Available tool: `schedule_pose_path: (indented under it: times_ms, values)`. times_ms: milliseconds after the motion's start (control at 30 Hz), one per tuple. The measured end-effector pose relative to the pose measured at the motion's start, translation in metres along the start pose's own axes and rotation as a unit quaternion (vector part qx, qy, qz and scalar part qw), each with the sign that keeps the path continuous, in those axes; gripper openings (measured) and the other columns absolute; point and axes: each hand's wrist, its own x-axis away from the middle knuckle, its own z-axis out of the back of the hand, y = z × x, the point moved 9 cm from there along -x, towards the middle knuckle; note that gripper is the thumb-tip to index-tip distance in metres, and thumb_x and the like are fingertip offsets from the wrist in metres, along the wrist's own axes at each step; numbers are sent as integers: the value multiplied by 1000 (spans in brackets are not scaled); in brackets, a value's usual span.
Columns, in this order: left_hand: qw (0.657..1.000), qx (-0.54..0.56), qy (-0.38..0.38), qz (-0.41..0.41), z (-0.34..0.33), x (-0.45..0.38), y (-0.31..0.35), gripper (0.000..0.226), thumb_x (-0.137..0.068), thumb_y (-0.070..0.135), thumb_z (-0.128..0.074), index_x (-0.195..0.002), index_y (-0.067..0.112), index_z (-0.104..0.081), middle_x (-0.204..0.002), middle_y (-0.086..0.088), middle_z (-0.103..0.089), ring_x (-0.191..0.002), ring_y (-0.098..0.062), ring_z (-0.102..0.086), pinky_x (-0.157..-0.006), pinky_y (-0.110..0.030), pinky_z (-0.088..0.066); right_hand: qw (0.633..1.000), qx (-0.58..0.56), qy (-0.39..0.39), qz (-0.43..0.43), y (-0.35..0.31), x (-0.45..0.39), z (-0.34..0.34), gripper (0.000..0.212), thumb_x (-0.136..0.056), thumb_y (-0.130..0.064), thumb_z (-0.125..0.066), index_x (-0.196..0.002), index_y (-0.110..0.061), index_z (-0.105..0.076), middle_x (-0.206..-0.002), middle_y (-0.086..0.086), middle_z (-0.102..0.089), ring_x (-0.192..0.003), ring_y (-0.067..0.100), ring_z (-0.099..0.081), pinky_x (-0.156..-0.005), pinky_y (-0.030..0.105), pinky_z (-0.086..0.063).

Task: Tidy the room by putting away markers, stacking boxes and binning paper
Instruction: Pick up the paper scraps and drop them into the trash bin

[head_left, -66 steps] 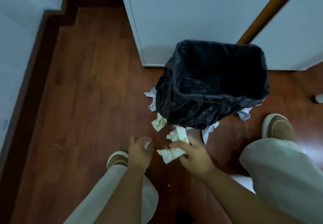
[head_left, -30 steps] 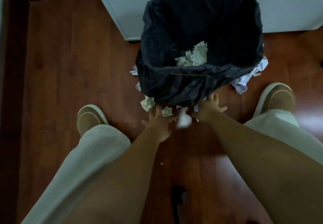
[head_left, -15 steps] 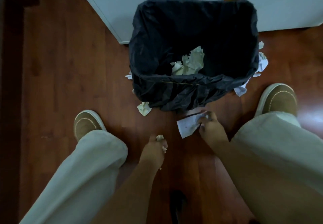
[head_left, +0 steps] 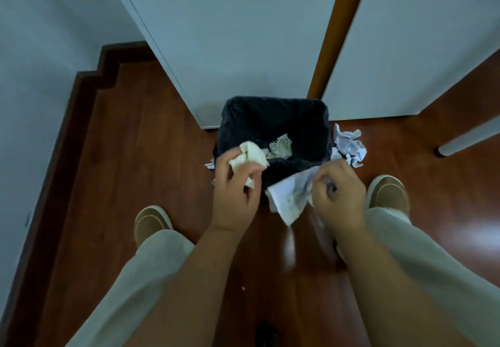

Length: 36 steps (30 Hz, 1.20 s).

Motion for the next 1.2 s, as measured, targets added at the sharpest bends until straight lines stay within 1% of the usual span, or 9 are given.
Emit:
schedule_pose_path:
  times_ms: [133,267,367,433,467,567,767,967,1200]
  values:
    - [996,23,-80,25,-9,-52,0,24,-83,-2,-66,-97,16,-73,-139,-14,-44,-126,-26,-48,-103,-34,-45,997,-65,27,-16,-43,-42,27,15,-77,-2,-50,-70,-8,-61,-85,1,-56,-72,1,-48,-65,7,-38]
    - [981,9,-129,145,-9,-57,-44,44,-83,24,-62,-111,56,-60,-143,26,-24,-143,-15,-30,-109,-64,-30,995,-66,-37,-70,-44,-72,8,19,-88,-15,-58,-99,-27,-68,-129,-1,-47,-103,4,-53,-81,19,-46]
    - [969,15,-87,230,10,-45,-79,52,-84,13,-59,-116,53,-62,-144,21,-29,-131,6,-31,-115,-38,-33,993,59,-51,-91,-30,-65,-6,33,-89,-33,-58,-121,-44,-60,-148,-4,-32,-107,9,-53,-87,27,-44]
    - [953,23,-96,286,11,-32,-103,49,-89,5,-57,-129,33,-60,-149,7,-35,-119,12,-33,-101,-4,-33,995,82,-11,-58,-30,-52,-16,33,-90,-31,-58,-122,-36,-61,-140,-1,-39,-97,7,-51,-80,30,-48]
    - [936,47,-124,327,4,-22,-117,47,-91,7,-56,-134,27,-57,-148,4,-39,-119,10,-36,-98,-1,-32,995,93,-22,-37,-29,-43,-28,33,-90,-29,-59,-122,-30,-63,-134,2,-43,-92,10,-50,-75,30,-48]
    - [879,147,-198,409,-26,1,-141,44,-95,16,-52,-138,27,-54,-131,7,-61,-120,-9,-57,-103,-30,-48,976,201,-77,34,-20,-17,-72,30,-89,-35,-58,-113,-21,-69,-111,7,-60,-90,31,-51,-76,40,-49]
    - [853,204,-276,394,-65,4,-132,52,-92,20,-49,-140,40,-48,-132,8,-61,-118,-13,-59,-107,-43,-45,971,238,14,34,11,-25,-58,24,-86,-29,-58,-100,-20,-76,-94,8,-69,-84,38,-54,-81,31,-33]
    - [858,223,-274,372,-80,-8,-144,58,-95,4,-45,-148,27,-39,-140,9,-53,-116,-6,-57,-105,-29,-43,986,137,78,59,0,-19,-38,23,-86,-6,-62,-106,-7,-71,-129,21,-49,-105,27,-50,-97,27,-37]
    - [874,-42,-348,335,-44,18,-246,58,-91,9,-53,-147,22,-42,-140,-8,-52,-129,-24,-49,-104,-26,-38,990,65,-88,91,-3,37,-154,17,-77,-6,-55,-76,-9,-72,-84,7,-63,-78,26,-57,-72,29,-46]
